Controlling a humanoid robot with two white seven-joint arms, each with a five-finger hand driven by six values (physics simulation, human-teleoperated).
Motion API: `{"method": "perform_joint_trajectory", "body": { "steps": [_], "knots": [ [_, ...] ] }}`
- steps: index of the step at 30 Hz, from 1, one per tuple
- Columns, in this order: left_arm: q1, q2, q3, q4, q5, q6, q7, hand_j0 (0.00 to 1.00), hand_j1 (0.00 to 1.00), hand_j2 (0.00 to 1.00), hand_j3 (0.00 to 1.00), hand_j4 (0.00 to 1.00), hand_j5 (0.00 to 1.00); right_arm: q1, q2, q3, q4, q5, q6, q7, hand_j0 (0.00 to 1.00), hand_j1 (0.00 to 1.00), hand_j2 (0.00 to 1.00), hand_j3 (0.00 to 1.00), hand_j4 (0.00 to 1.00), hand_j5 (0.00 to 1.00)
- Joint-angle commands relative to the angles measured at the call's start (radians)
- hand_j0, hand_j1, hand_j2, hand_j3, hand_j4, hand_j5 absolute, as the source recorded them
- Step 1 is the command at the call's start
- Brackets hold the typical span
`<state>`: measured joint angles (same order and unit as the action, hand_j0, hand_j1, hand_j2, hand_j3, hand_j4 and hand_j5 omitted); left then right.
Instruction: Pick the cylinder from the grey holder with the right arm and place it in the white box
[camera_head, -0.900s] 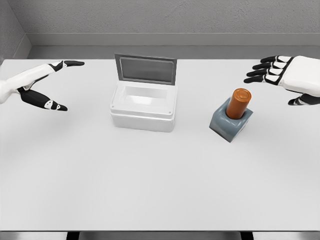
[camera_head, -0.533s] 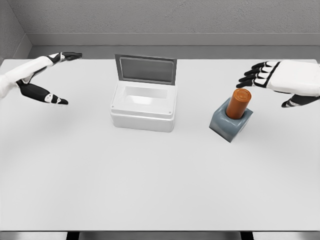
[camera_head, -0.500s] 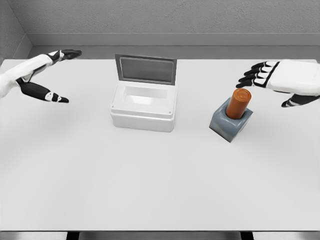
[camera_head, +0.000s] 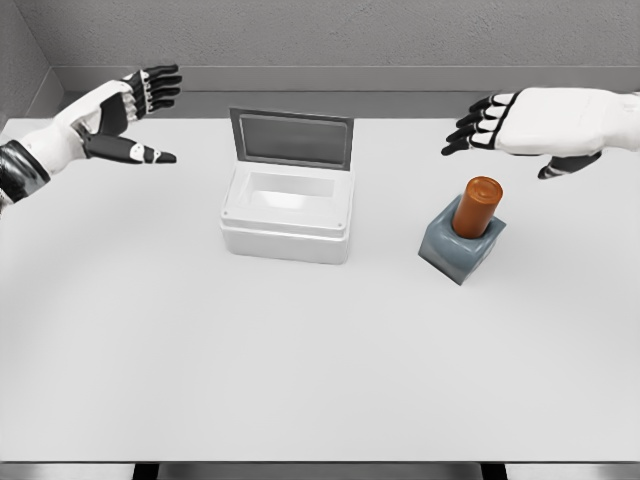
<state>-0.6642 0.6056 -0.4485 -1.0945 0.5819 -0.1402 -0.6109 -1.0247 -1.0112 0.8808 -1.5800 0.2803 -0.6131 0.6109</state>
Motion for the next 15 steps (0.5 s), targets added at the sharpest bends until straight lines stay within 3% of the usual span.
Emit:
{"method": "perform_joint_trajectory", "body": {
  "steps": [1,15],
  "knots": [
    [0.000,-0.018,-0.004,0.022,0.004,0.001,0.000,1.00,1.00,1.00,1.00,1.00,1.00,-0.003,0.036,0.061,0.028,0.026,0.002,0.000,1.00,1.00,1.00,1.00,1.00,1.00],
    [-0.006,-0.043,-0.016,0.045,0.001,-0.002,0.000,1.00,1.00,1.00,1.00,1.00,1.00,-0.005,0.054,0.109,0.031,0.114,0.002,0.000,0.99,0.99,0.99,0.99,0.99,0.99]
  ]
}}
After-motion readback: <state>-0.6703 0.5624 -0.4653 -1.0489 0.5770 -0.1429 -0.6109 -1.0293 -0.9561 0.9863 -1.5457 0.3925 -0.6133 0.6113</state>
